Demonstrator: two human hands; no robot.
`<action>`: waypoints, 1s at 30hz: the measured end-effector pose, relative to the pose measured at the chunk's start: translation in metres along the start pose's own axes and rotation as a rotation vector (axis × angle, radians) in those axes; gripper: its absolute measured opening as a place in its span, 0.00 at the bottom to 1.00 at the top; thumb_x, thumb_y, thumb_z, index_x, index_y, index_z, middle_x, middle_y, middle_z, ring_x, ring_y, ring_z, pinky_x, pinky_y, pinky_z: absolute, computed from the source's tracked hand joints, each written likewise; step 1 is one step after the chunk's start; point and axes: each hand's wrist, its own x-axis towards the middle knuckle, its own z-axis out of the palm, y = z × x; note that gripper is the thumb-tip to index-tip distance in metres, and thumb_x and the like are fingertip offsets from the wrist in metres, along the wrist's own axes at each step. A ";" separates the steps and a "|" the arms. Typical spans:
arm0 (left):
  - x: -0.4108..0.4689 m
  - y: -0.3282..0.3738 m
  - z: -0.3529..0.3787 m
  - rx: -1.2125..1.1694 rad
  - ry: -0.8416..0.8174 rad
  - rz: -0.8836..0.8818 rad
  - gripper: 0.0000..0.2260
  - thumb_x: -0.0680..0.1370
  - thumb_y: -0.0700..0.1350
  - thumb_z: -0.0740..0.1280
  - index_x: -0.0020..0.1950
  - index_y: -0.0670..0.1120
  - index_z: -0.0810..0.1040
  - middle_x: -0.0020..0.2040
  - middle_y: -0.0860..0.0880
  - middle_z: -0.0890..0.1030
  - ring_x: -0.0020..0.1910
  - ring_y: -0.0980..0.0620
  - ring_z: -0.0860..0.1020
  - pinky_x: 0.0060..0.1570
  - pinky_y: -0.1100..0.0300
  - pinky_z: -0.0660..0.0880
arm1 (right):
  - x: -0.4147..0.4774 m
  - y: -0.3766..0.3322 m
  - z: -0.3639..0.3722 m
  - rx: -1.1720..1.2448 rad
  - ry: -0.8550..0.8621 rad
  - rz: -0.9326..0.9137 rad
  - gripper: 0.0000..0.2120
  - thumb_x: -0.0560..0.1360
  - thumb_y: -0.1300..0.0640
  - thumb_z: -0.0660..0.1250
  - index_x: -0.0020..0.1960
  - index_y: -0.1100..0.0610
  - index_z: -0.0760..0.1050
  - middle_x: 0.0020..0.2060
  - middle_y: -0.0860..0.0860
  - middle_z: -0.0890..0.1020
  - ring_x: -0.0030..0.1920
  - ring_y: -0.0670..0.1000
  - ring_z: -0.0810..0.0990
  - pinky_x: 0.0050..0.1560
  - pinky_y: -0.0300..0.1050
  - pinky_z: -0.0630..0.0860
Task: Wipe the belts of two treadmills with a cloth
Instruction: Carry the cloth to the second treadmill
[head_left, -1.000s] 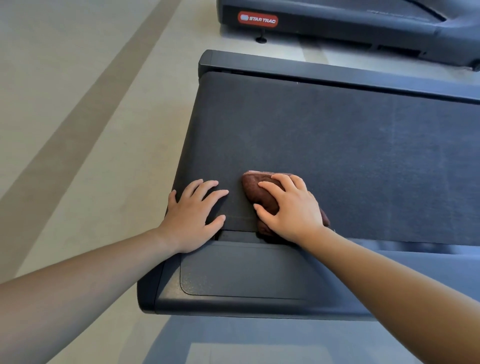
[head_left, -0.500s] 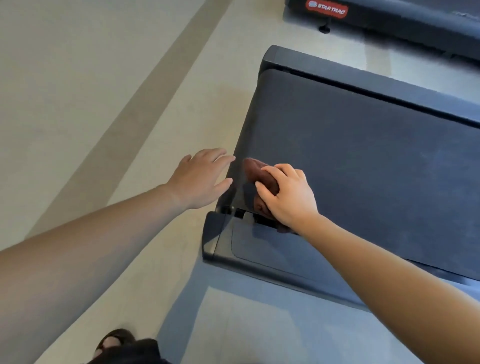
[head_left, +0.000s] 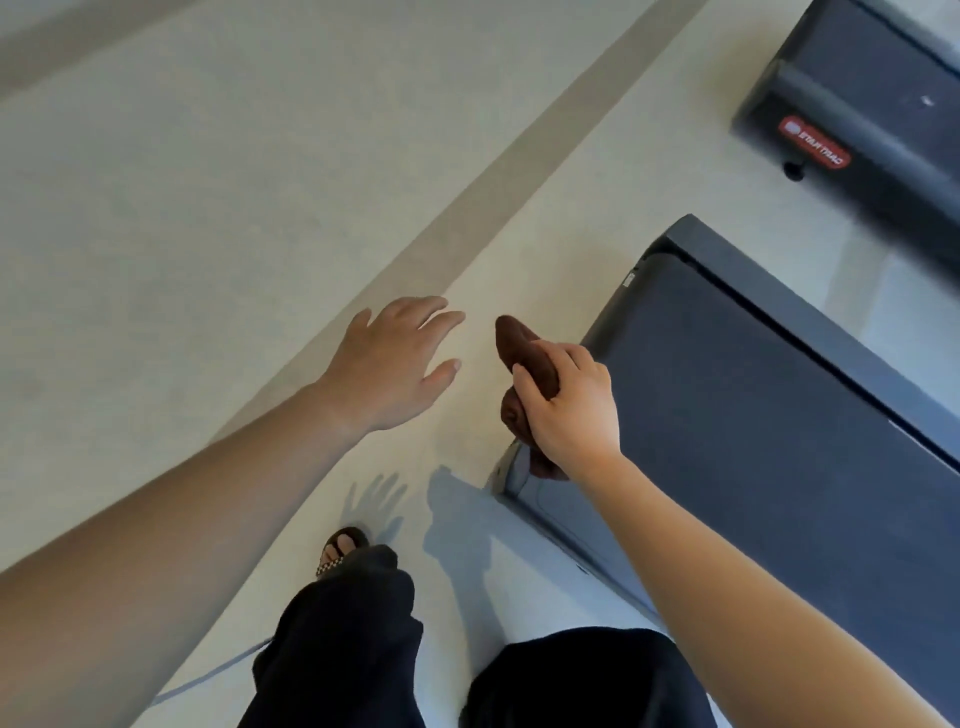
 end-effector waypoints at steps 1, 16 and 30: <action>-0.012 -0.003 -0.021 -0.023 -0.001 -0.032 0.23 0.79 0.56 0.55 0.74 0.52 0.60 0.75 0.51 0.60 0.73 0.49 0.59 0.66 0.44 0.63 | -0.004 -0.022 -0.011 0.002 -0.015 -0.002 0.19 0.76 0.43 0.59 0.65 0.45 0.71 0.60 0.43 0.73 0.61 0.48 0.66 0.50 0.42 0.65; -0.102 0.000 -0.328 -0.172 -0.007 -0.148 0.23 0.80 0.55 0.55 0.74 0.50 0.61 0.75 0.50 0.61 0.73 0.49 0.59 0.67 0.44 0.63 | -0.050 -0.285 -0.186 -0.070 -0.020 -0.064 0.20 0.75 0.41 0.59 0.65 0.46 0.71 0.62 0.44 0.72 0.60 0.48 0.64 0.48 0.43 0.64; 0.109 0.040 -0.420 -0.138 -0.002 0.003 0.20 0.80 0.55 0.54 0.70 0.50 0.67 0.70 0.52 0.69 0.66 0.49 0.69 0.56 0.53 0.68 | 0.102 -0.277 -0.277 0.103 0.241 0.146 0.18 0.76 0.43 0.59 0.65 0.44 0.71 0.60 0.43 0.73 0.59 0.48 0.66 0.51 0.40 0.64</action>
